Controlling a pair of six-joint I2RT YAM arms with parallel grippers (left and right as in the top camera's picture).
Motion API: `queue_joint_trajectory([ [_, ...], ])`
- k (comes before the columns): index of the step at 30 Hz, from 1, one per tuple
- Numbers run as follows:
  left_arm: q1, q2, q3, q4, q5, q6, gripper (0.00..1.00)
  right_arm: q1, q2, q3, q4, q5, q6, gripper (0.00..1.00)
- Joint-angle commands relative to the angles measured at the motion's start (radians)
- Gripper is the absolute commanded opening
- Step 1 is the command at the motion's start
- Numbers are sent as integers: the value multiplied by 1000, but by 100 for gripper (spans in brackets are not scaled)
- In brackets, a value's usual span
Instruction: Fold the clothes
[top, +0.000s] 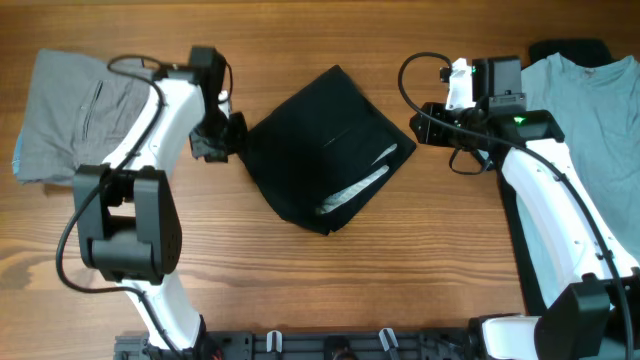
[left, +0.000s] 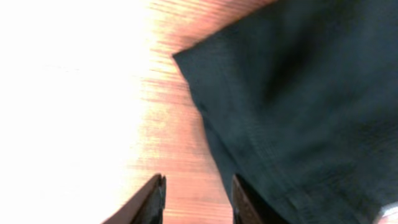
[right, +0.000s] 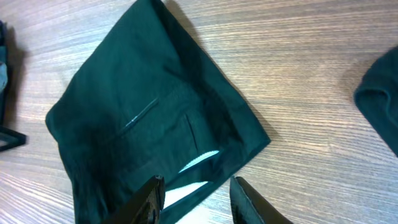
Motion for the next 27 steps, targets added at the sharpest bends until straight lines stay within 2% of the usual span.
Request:
queue_joint_trajectory([
  [1, 18, -2, 168, -138, 88, 130, 44, 10, -16, 9, 16, -20, -3, 40],
  [4, 18, -3, 233, -219, 135, 212, 58, 10, -16, 9, 15, -19, -5, 42],
  [5, 18, -3, 237, -243, 198, 293, 60, 10, -16, 9, 15, -19, -5, 43],
  [7, 18, -3, 237, -310, 327, 490, 61, 10, -16, 9, 15, -19, -5, 44],
  [8, 18, -3, 237, -326, 351, 530, 62, 10, -16, 9, 15, -19, -5, 45],
  [15, 18, -3, 237, -382, 455, 689, 63, 10, -16, 8, 12, -19, -5, 45],
  [19, 18, -3, 237, -386, 457, 690, 65, 10, -16, 8, 12, -19, -4, 46],
  [22, 18, -3, 237, -381, 443, 672, 70, 10, -16, 6, 14, -16, -6, 52],
  [23, 20, -3, 237, -368, 407, 618, 80, 10, -15, 1, 18, -17, -6, 52],
  [24, 25, -3, 237, -340, 337, 509, 80, 10, -8, -8, 27, -18, -5, 43],
  [25, 37, -3, 236, -279, 190, 304, 82, 20, 20, -24, 56, -23, -6, 31],
  [27, 57, -3, 236, -221, 130, 168, 87, 47, 82, -58, 121, -65, -56, 28],
])
